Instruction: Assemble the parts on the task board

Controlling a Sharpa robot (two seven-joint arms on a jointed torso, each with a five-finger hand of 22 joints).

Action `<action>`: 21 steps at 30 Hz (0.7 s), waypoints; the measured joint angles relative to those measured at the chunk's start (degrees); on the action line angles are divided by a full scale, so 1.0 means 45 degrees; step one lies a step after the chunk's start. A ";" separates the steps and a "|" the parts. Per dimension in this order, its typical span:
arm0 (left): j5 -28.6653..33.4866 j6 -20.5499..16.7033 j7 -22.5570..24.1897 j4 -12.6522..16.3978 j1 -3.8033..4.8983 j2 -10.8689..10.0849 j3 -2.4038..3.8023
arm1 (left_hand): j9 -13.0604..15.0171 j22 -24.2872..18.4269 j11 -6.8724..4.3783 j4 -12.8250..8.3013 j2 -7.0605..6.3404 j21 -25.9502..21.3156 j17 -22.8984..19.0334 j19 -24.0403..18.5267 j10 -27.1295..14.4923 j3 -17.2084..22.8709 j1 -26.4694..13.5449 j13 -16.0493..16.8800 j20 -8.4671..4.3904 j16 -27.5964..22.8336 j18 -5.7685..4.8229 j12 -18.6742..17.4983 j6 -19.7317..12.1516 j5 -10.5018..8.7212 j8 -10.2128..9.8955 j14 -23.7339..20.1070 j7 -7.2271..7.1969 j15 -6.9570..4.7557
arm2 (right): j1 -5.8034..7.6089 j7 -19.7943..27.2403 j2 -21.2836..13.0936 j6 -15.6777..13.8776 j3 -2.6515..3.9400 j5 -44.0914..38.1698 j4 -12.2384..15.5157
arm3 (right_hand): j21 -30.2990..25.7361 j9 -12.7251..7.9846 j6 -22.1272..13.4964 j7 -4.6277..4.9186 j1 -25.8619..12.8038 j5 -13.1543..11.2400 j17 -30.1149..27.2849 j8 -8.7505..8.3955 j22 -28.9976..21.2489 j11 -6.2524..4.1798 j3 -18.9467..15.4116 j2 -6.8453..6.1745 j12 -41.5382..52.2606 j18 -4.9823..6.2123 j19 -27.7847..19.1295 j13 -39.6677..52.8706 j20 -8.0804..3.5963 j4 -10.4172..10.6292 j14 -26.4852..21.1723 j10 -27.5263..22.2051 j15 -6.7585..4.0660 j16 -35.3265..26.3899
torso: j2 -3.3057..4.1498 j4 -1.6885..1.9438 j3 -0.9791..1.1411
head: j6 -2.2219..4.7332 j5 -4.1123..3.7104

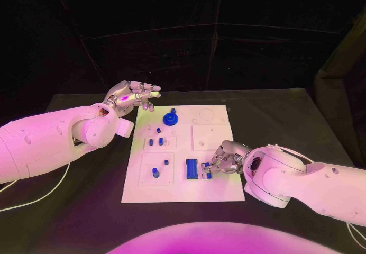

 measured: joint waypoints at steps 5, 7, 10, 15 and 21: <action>0.0000 0.0001 -0.0005 0.0002 0.0000 -0.0009 0.0000 | 0.0000 0.0001 0.0000 0.0000 0.0000 0.0000 0.0001 0.0000 0.0000 0.0000 0.0000 0.0000 0.0000 0.0000 0.0000 0.0000 0.0000 0.0000 0.0000 0.0000 0.0000 0.0000 | 0.0001 -0.0019 0.0042 -0.0380 0.0000 0.0228 -0.0007 | 0.0000 0.0000 0.0000 0.0000 0.0000 0.0001 0.0000 0.0000 -0.0001 0.0000 0.0000 0.0000 0.0003 0.0000 0.0000 0.0002 0.0000 0.0000 0.0000 0.0000 0.0000 0.0000 | 0.0000 -0.0001 0.0002 | 0.0000 0.0033; 0.0000 0.0003 -0.0007 0.0002 0.0001 -0.0009 0.0000 | 0.0000 0.0000 0.0000 0.0000 0.0000 0.0000 0.0001 0.0000 0.0000 0.0000 0.0000 0.0001 0.0000 0.0000 0.0000 0.0000 0.0000 0.0000 0.0000 0.0000 0.0000 0.0000 | 0.0002 -0.0026 0.0055 -0.0489 0.0000 0.0294 -0.0008 | 0.0000 0.0000 0.0000 0.0000 0.0000 0.0001 0.0000 0.0000 -0.0001 0.0000 0.0000 0.0000 0.0003 0.0000 0.0000 0.0003 0.0000 0.0000 0.0000 -0.0001 0.0001 0.0000 | 0.0000 -0.0002 0.0002 | -0.0009 0.0039; 0.0000 0.0005 -0.0010 0.0003 0.0001 -0.0010 0.0000 | 0.0000 0.0001 0.0000 0.0000 0.0000 0.0000 0.0000 0.0000 0.0000 0.0000 0.0000 0.0000 0.0000 0.0000 0.0000 0.0000 0.0000 0.0000 0.0000 0.0000 0.0000 0.0000 | 0.0002 -0.0032 0.0069 -0.0563 0.0000 0.0363 -0.0019 | 0.0000 0.0001 -0.0001 0.0000 0.0000 0.0071 0.0000 0.0001 -0.0001 0.0000 0.0000 0.0000 0.0003 0.0000 0.0000 0.0003 0.0000 0.0000 0.0001 -0.0001 0.0001 0.0000 | 0.0000 -0.0009 0.0002 | -0.0012 0.0043; 0.0000 0.0009 -0.0016 0.0005 0.0001 -0.0012 0.0000 | 0.0001 0.0001 -0.0001 0.0000 0.0000 0.0000 0.0001 0.0000 0.0000 0.0000 0.0000 0.0001 0.0000 0.0000 0.0000 0.0000 0.0000 0.0000 0.0000 0.0000 0.0000 0.0000 | 0.0002 -0.0041 0.0105 -0.0521 0.0000 0.0432 -0.0068 | 0.0000 0.0000 0.0000 0.0000 0.0000 0.0072 -0.0001 0.0001 -0.0002 0.0000 0.0000 0.0000 0.0003 0.0001 -0.0001 -0.0021 0.0001 0.0000 0.0001 -0.0001 0.0001 0.0000 | 0.0000 -0.0009 0.0002 | -0.0037 0.0045; 0.0000 0.0020 -0.0024 0.0009 0.0001 -0.0014 0.0000 | 0.0001 -0.0009 -0.0001 0.0000 0.0000 0.0000 0.0001 0.0000 0.0000 0.0000 0.0000 0.0001 0.0000 0.0000 0.0000 0.0000 0.0000 0.0000 0.0000 0.0000 0.0000 0.0000 | 0.0002 -0.0061 0.0168 -0.0285 0.0001 0.0468 -0.0129 | 0.0000 0.0003 0.0045 -0.0042 0.0001 0.0072 -0.0001 0.0001 -0.0002 0.0001 0.0000 0.0000 0.0000 0.0001 -0.0001 -0.0035 0.0001 0.0000 0.0001 -0.0002 0.0002 -0.0001 | 0.0002 -0.0007 0.0002 | -0.0068 0.0052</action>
